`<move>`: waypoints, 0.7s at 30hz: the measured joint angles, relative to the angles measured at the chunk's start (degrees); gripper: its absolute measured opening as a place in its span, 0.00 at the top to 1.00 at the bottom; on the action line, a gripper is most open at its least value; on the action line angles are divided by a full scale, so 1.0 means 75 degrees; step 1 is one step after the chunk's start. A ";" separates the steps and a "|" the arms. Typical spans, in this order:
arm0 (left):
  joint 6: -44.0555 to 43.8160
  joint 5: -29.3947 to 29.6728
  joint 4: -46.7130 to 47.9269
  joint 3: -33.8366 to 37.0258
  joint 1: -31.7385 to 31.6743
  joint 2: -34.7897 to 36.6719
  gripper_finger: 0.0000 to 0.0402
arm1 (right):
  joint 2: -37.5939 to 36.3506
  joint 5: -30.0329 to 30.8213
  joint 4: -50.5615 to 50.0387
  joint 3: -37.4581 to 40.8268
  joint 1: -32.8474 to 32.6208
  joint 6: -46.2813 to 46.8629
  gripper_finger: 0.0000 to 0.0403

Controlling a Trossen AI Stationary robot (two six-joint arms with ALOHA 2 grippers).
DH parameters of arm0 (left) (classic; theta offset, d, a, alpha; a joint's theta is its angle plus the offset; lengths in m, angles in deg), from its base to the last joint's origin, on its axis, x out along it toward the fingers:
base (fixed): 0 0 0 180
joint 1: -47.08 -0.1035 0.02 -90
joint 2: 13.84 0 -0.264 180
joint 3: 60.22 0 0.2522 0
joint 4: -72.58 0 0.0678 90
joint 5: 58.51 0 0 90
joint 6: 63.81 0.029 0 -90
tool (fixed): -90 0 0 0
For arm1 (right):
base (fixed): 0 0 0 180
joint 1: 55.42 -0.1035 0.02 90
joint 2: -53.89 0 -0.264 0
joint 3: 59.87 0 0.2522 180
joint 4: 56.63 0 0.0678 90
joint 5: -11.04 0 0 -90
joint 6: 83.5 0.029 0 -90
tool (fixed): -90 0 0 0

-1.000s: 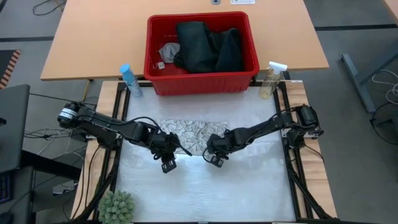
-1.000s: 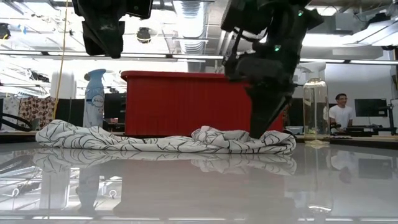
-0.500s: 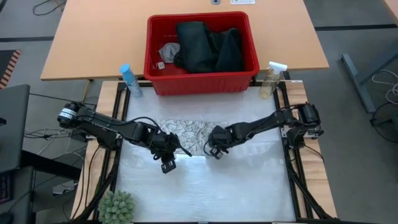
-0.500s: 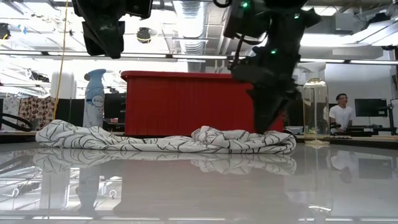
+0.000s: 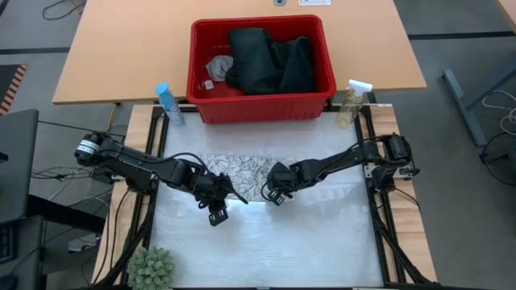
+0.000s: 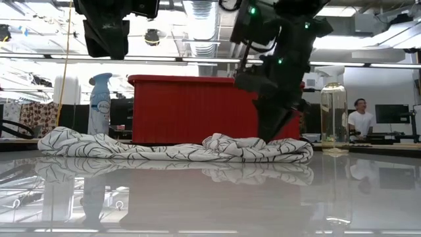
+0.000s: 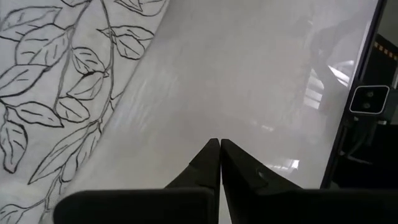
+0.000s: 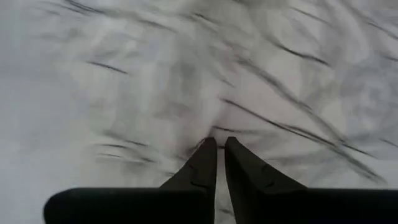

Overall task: Fold laundry
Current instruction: Fold the white-patterned shirt

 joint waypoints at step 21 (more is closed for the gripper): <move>-0.0266 0.0037 -0.0292 0.0000 0.0020 0.0000 1.00 | -0.0356 -0.1687 0.2695 -0.0012 0.0233 -0.1125 0.86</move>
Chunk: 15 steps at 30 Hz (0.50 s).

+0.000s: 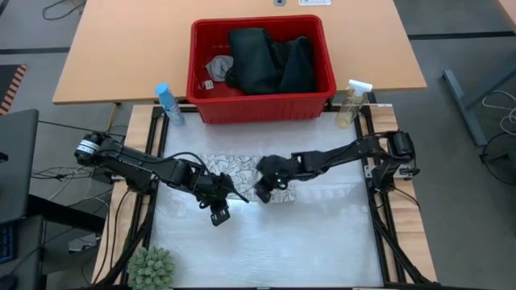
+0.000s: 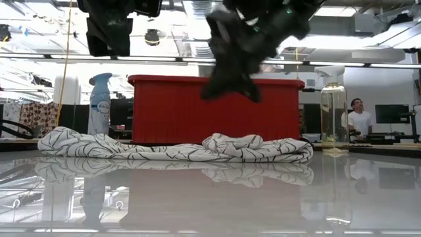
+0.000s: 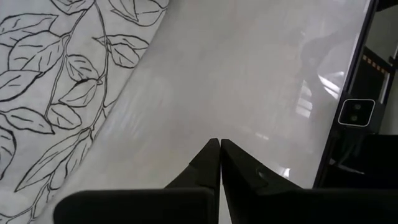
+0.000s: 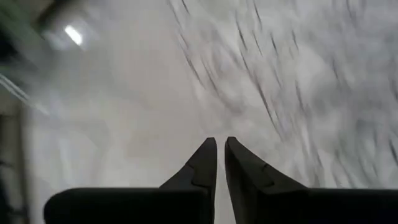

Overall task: Fold laundry
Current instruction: Fold the white-patterned shirt

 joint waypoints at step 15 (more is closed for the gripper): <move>0.0207 0.0215 -0.0055 0.0000 0.0038 -0.0003 1.00 | -0.0055 0.1514 -0.2878 0.0007 -0.0804 0.1155 0.77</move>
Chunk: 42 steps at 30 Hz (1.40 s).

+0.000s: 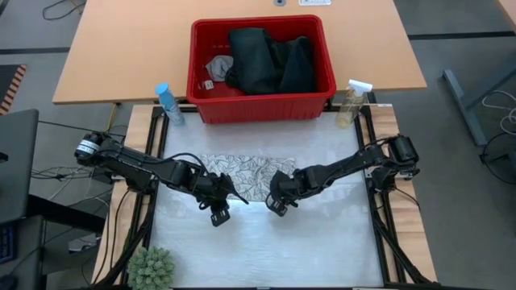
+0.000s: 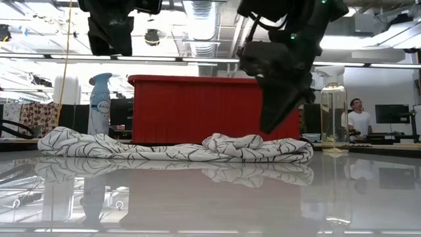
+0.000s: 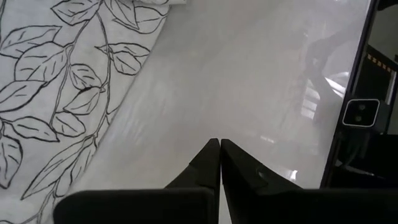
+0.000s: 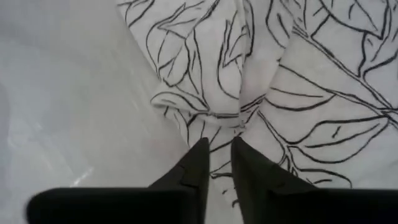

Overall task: Fold laundry
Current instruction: Fold the white-patterned shirt

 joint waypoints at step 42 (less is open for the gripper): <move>0.0148 0.0354 0.0029 0.0000 -0.0003 0.0000 0.95 | 0.0513 -0.0782 0.1664 -0.0643 0.0562 -0.0737 0.88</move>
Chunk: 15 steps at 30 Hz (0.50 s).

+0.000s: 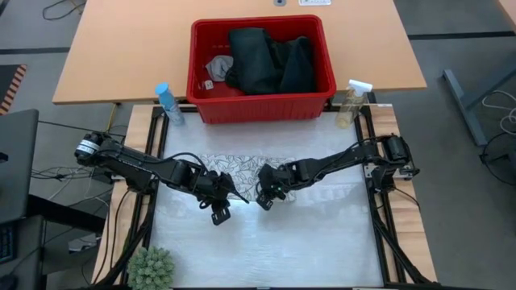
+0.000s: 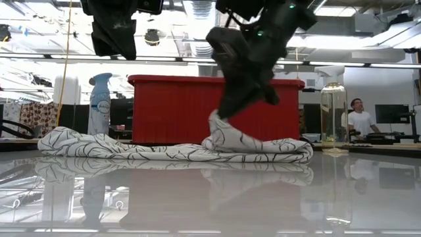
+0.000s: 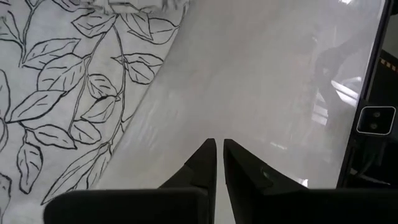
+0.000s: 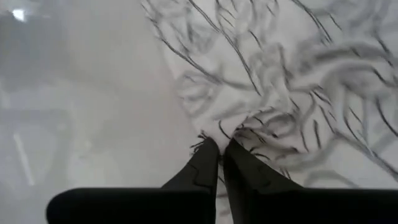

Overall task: Fold laundry
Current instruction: Fold the white-patterned shirt

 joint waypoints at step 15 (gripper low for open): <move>-0.0129 0.0177 -0.0023 0.0000 0.0000 0.0000 0.95 | 0.0005 -0.0685 0.0436 -0.0003 0.0342 -0.0642 0.68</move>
